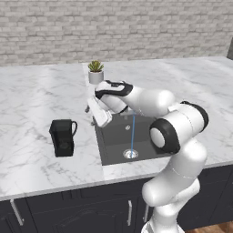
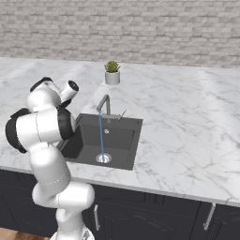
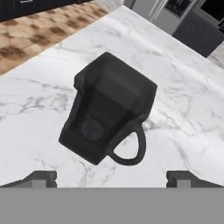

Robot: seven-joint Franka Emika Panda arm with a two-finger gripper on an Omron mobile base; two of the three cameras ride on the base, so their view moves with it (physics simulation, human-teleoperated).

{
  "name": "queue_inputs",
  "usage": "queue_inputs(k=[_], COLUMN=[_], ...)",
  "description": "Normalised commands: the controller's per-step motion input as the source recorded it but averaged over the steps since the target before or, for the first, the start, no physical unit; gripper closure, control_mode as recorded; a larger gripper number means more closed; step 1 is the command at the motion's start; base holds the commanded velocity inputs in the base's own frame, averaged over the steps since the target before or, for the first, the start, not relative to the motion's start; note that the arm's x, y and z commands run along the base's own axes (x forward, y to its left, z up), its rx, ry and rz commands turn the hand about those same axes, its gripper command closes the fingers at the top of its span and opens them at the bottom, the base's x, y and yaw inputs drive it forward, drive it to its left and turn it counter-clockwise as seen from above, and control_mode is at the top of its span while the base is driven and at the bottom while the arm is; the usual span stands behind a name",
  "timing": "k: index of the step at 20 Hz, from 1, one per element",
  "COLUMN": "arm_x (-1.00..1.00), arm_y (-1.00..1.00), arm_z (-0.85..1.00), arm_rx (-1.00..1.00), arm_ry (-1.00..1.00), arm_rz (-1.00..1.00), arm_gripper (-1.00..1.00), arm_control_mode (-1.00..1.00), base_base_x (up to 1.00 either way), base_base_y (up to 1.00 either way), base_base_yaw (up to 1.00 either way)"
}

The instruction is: Turn on the sink faucet and place the jug under the water for a few seconds to fill it up.

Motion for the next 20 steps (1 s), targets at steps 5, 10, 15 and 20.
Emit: queue_inputs(k=[5,10,15,20], arm_x=[0.13,0.16,0.17,0.19], arm_y=[0.29,0.32,0.28,0.19], arm_z=[-0.23,-0.19,-0.18,-0.17], arm_rx=[-0.01,0.00,0.00,0.00], arm_ry=[0.07,0.07,0.06,0.07], arm_rz=[0.00,0.00,0.00,0.00], arm_gripper=[-1.00,-1.00,-1.00,-1.00], arm_control_mode=[-1.00,-1.00,-1.00,-1.00], base_base_x=[0.00,0.00,0.00,0.00], base_base_y=[0.00,0.00,0.00,0.00], base_base_yaw=[0.00,0.00,0.00,0.00])
